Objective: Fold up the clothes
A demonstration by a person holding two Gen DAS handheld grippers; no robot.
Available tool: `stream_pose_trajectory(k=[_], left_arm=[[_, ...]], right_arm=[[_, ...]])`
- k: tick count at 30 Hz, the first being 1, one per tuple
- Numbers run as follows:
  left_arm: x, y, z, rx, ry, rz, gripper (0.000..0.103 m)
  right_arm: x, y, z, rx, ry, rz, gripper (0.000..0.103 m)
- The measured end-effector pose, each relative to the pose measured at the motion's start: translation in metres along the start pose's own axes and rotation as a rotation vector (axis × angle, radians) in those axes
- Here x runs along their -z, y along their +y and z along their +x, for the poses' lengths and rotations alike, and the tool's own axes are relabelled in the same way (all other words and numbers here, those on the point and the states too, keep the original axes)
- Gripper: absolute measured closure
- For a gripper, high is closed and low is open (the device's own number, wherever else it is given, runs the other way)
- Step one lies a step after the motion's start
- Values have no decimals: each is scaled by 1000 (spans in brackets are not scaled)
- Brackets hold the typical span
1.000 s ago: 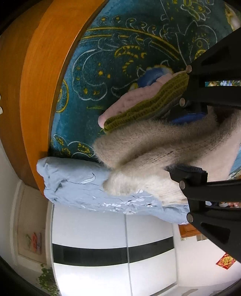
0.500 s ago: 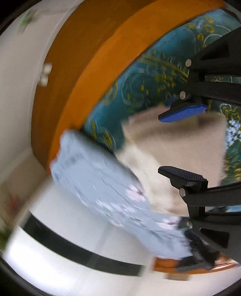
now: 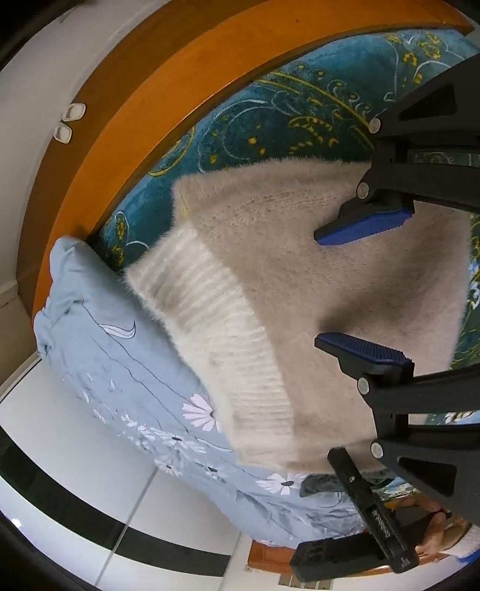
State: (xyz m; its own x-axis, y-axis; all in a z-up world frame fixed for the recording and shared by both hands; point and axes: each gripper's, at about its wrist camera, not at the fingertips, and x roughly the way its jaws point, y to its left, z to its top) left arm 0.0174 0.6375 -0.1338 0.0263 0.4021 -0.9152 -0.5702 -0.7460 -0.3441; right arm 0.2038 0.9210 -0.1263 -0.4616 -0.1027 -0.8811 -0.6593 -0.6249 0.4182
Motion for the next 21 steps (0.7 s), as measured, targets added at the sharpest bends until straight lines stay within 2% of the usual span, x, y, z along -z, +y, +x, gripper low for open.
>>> stream_pose_trajectory(k=[6, 10, 13, 15, 19, 21], left_arm=[[-7, 3, 14, -17, 14, -9, 49], [-9, 0, 9, -24, 41, -16, 49], [-3, -3, -10, -23, 29, -39, 49], [4, -3, -24, -27, 19, -51, 49], [31, -3, -61, -11, -43, -69, 48], [48, -5, -75, -16, -56, -76, 39]], right_arm=[[-10, 6, 12, 23, -2, -11, 49], [-8, 8, 14, 45, -1, -3, 48], [-7, 8, 11, 65, 13, 12, 48], [-7, 11, -3, 63, 23, 55, 48], [15, 27, -55, -4, -84, 56, 47], [38, 30, -73, -17, -91, 65, 44]])
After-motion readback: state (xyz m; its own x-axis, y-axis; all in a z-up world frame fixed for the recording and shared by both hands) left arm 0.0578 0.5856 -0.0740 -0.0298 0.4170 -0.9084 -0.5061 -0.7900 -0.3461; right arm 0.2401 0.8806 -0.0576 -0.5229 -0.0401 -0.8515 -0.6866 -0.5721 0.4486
